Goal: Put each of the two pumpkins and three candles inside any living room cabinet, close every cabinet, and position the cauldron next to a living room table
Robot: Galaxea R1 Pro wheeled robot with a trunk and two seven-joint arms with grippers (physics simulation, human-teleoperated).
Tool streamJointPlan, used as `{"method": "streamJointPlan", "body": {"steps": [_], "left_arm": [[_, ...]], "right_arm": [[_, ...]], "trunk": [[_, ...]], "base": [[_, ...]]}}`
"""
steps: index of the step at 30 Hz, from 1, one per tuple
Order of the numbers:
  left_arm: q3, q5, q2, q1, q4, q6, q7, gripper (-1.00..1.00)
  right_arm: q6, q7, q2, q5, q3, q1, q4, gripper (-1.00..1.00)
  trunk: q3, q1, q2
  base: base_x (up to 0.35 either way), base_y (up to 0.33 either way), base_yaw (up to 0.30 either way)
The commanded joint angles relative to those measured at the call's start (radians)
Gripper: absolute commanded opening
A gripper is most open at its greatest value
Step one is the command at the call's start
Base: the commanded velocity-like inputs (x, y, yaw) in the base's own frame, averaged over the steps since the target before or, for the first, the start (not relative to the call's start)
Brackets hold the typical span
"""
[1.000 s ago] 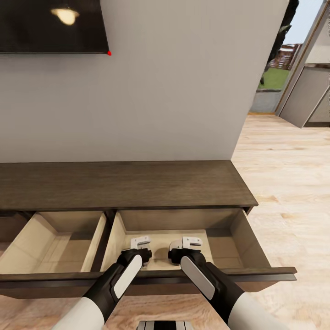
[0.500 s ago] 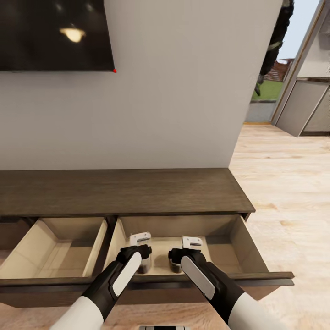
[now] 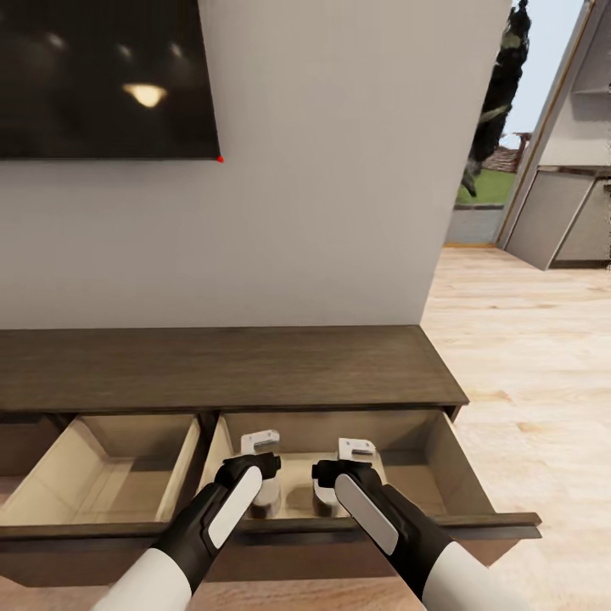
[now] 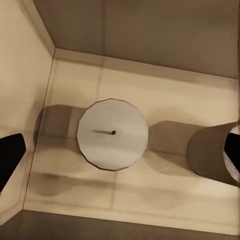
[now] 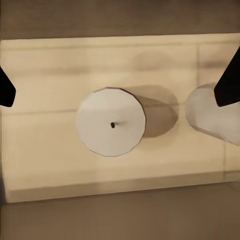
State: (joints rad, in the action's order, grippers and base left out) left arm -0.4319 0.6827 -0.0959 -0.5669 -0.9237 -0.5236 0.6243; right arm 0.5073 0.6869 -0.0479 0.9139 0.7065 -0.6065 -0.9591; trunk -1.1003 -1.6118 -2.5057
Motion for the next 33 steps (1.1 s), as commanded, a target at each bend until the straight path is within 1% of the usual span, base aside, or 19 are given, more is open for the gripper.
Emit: {"method": "streamJointPlan", "body": {"steps": [1, 20, 26, 29, 33], "left_arm": [[-0.002, 0.01, 0.001, -0.001, -0.001, -0.001, 0.009, 1.0], [-0.007, 0.012, 0.001, -0.001, 0.0, -0.001, 0.009, 1.0], [-0.002, 0.016, 0.001, 0.0, 0.0, -0.007, 0.009, 1.0], [0.002, 0.02, 0.001, 0.001, 0.0, -0.014, 0.009, 1.0], [0.007, 0.04, 0.001, 0.001, 0.003, -0.049, 0.011, 1.0]], "right_arm": [[0.002, 0.008, 0.0, 0.007, 0.002, -0.001, -0.001, 1.0], [0.002, 0.008, 0.0, 0.007, 0.002, -0.001, -0.001, 1.0], [0.002, 0.008, 0.0, 0.018, 0.001, -0.001, -0.002, 1.0], [0.004, 0.009, 0.0, 0.021, 0.0, -0.001, -0.003, 1.0], [0.014, 0.01, 0.004, 0.024, -0.002, -0.001, -0.012, 1.0]], "trunk": [[0.003, 0.001, 0.0], [0.076, 0.009, 0.004], [0.1, 0.012, 0.006], [0.109, 0.023, 0.027], [0.122, 0.039, 0.055]], "base": [[0.0, 0.0, 0.0], [0.0, 0.0, 0.0], [0.0, 0.0, 0.0], [0.0, 0.0, 0.0], [0.0, 0.0, 0.0]]}}
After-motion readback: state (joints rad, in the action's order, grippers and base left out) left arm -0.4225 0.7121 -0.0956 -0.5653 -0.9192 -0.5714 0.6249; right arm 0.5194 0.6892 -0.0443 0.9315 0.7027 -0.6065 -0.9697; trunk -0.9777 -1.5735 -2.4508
